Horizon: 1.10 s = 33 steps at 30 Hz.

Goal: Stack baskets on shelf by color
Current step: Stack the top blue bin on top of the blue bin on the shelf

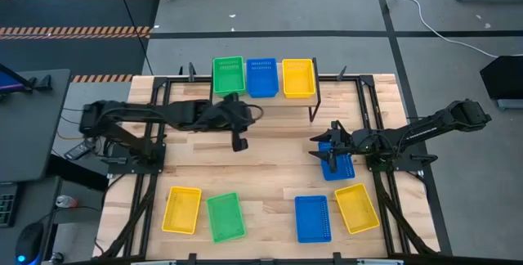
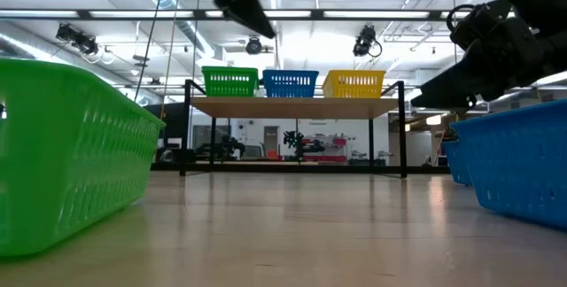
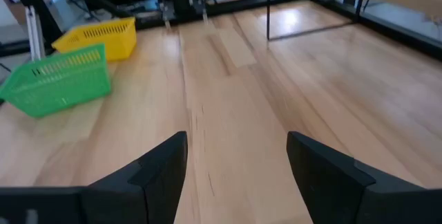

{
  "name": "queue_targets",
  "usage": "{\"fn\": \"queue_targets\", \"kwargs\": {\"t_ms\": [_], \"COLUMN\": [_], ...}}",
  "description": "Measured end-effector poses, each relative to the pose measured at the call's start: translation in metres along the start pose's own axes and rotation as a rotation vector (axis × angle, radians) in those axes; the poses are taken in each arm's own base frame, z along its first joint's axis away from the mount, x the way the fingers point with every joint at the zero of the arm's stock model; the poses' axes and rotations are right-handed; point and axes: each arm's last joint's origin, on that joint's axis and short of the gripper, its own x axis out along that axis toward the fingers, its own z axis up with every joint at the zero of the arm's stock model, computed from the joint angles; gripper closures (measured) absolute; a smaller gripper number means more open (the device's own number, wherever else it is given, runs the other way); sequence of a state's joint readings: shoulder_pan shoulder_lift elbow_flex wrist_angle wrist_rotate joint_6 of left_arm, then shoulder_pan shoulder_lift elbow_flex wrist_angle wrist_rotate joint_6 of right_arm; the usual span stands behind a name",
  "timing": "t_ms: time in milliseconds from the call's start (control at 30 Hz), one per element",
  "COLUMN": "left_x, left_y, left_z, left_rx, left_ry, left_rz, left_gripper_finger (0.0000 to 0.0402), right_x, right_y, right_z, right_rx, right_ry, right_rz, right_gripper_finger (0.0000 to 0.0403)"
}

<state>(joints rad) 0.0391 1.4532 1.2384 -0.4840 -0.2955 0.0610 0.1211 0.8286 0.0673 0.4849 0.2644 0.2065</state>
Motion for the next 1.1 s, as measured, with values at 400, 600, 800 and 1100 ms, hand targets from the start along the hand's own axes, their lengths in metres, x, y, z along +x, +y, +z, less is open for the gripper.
{"fn": "queue_targets", "kwargs": {"t_ms": [400,600,800,1100], "left_x": [-0.049,-0.070,-0.081,-0.083], "left_y": [0.003,0.017,0.020,0.018], "left_z": [-0.049,-0.050,-0.055,-0.079], "left_rx": [-0.050,-0.026,0.005,0.014], "left_ry": [-0.426,-0.508,-0.507,-0.535], "left_rz": [0.009,0.056,0.058,0.022], "left_gripper_finger": [0.0390,0.0385,0.0378,0.0394], "right_x": [0.016,0.034,0.041,0.033], "right_y": [0.015,0.040,0.070,0.106], "right_z": [0.035,0.072,0.086,0.051], "right_rx": [-0.132,-0.193,-0.210,-0.141], "right_ry": [0.168,0.463,0.794,1.176], "right_rz": [-0.038,-0.051,-0.060,-0.107], "right_gripper_finger": [0.0149,0.0149,0.0149,0.0149]}}
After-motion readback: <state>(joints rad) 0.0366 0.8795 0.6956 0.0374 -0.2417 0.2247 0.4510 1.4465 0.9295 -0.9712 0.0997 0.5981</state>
